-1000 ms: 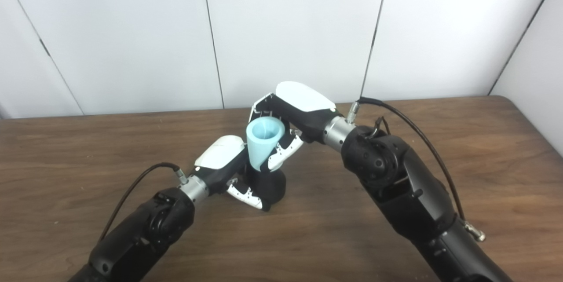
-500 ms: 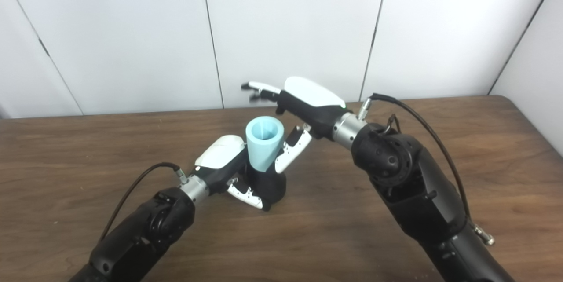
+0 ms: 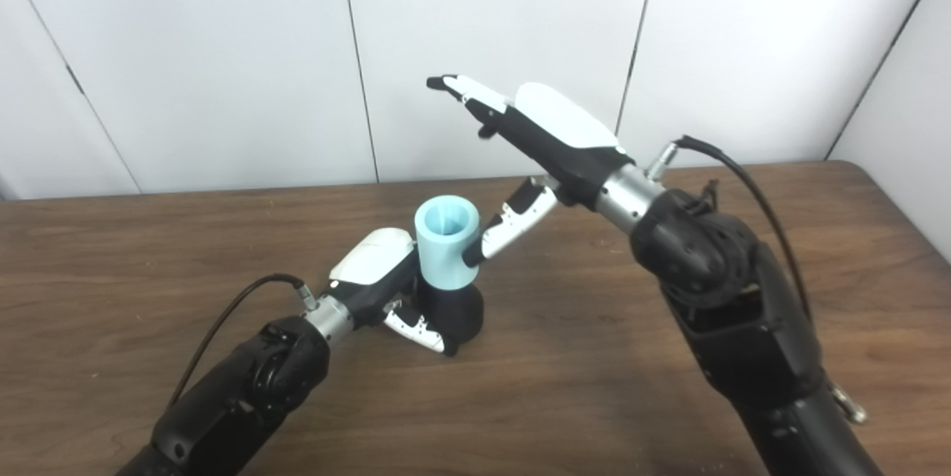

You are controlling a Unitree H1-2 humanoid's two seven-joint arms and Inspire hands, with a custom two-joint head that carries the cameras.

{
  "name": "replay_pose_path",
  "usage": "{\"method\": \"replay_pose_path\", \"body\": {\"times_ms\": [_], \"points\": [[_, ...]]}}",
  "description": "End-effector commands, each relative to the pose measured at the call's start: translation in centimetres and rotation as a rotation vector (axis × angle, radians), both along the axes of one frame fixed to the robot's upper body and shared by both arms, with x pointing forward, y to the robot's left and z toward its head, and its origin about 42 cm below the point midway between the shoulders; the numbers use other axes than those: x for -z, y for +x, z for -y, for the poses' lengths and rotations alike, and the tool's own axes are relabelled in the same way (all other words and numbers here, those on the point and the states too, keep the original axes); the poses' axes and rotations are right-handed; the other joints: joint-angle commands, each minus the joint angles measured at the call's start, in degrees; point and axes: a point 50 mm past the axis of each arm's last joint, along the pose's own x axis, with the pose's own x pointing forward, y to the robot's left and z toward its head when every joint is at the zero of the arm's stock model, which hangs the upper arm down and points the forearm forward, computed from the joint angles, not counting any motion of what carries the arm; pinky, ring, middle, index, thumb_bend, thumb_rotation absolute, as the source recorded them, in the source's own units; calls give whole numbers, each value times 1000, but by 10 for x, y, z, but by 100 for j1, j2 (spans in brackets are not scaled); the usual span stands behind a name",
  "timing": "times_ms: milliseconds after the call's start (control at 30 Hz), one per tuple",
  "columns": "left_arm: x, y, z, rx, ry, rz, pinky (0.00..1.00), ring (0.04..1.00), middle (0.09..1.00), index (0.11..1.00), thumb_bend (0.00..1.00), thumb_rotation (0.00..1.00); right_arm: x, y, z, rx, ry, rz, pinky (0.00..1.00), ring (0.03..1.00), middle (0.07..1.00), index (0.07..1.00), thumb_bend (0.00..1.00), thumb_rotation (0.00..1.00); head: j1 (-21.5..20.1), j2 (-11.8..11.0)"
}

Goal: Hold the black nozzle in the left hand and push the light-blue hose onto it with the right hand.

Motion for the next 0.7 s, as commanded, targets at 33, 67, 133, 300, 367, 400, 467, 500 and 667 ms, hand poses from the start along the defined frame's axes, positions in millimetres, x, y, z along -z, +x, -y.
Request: {"method": "replay_pose_path", "body": {"times_ms": [33, 67, 133, 300, 367, 400, 467, 500, 667], "points": [[58, -18, -22, -31, 206, -178, 283, 377, 404, 495, 522, 0, -18, -15, 4, -133, -122, 69, 825, 997, 980, 957, 761, 470, 6, 8], [58, -17, -22, -30, 204, -178, 288, 379, 404, 496, 522, 0, -18, -19, 5, -159, -179, 61, 824, 999, 989, 965, 713, 522, 6, 8], [58, -17, -23, -30, 203, -178, 297, 387, 406, 497, 522, 0, -18, -23, 7, -183, -237, 51, 868, 1000, 997, 971, 658, 632, 18, 5], [56, -17, -24, -30, 201, -175, 324, 404, 411, 498, 523, 0, -13, -32, 7, -227, -324, 44, 930, 1000, 1000, 975, 661, 787, 22, 16], [56, -16, -26, -28, 199, -174, 323, 398, 408, 497, 523, 0, -10, -33, 6, -242, -329, 39, 938, 1000, 1000, 978, 684, 852, 14, 15], [57, -16, -26, -27, 199, -174, 321, 392, 406, 497, 522, 0, -9, -33, 5, -247, -330, 36, 948, 1000, 1000, 981, 691, 871, 14, 15], [56, -16, -26, -25, 201, -173, 317, 386, 403, 497, 522, 0, -7, -32, 4, -250, -335, 23, 961, 1000, 1000, 985, 699, 886, 14, 15], [56, -16, -26, -25, 201, -172, 315, 385, 402, 496, 522, 0, -5, -31, 3, -250, -339, 17, 968, 1000, 1000, 992, 701, 889, 14, 15], [55, -16, -25, -28, 204, -171, 325, 386, 404, 497, 522, 0, 1, -30, 0, -249, -370, -8, 995, 1000, 1000, 1000, 721, 891, 28, 17]]}}
